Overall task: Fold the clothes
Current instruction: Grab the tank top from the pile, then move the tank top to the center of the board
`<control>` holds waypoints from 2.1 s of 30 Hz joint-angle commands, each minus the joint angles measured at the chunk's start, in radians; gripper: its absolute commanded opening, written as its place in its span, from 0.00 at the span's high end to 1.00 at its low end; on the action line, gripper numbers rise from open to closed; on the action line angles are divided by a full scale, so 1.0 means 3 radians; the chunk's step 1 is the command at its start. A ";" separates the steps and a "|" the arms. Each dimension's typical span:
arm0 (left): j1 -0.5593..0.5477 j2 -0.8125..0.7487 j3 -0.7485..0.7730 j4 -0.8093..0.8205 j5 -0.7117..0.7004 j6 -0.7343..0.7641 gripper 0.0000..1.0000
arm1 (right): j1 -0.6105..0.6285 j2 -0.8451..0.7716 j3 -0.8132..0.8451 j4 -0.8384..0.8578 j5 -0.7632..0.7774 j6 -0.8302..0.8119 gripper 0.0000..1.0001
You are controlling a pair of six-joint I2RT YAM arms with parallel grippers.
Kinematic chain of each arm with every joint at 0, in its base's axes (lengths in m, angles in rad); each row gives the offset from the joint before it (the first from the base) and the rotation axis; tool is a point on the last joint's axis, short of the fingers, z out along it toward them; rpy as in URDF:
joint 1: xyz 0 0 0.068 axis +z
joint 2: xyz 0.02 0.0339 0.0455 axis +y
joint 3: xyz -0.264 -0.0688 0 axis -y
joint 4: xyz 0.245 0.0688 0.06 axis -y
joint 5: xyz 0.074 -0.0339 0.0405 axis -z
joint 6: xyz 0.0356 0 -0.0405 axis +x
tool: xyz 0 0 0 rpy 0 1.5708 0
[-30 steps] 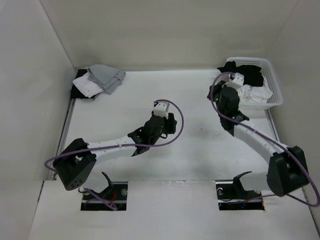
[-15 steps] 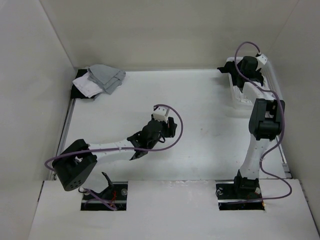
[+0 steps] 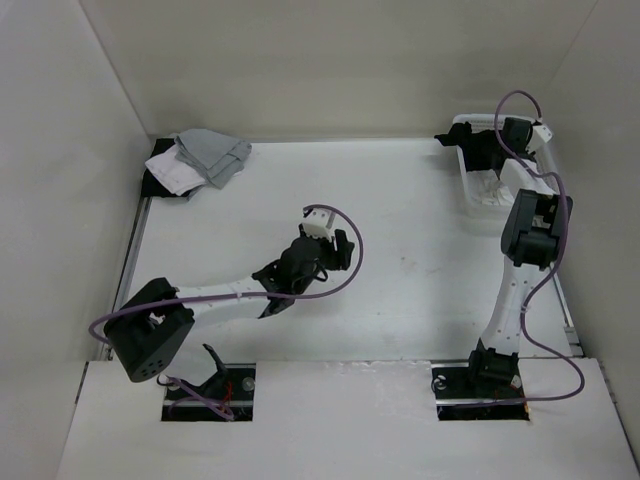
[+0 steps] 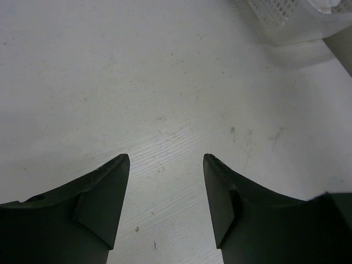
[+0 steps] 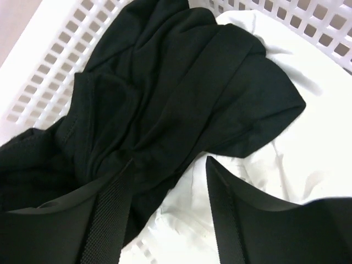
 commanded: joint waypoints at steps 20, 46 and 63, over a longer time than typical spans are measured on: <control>0.0151 0.0009 -0.0033 0.0240 0.0145 -0.0119 0.45 | -0.0097 0.0316 0.0324 -0.0176 -0.0306 0.0329 0.79; 0.0340 -0.0813 -0.0038 -0.0071 -0.0120 -0.0395 0.46 | 0.0838 -0.3625 -0.1701 0.1538 -0.1118 -0.0065 0.98; 0.0667 -0.1444 -0.0222 -0.0506 -0.0483 -0.0523 0.46 | 0.1878 -0.3256 -0.3232 0.2454 -0.1782 0.0783 0.90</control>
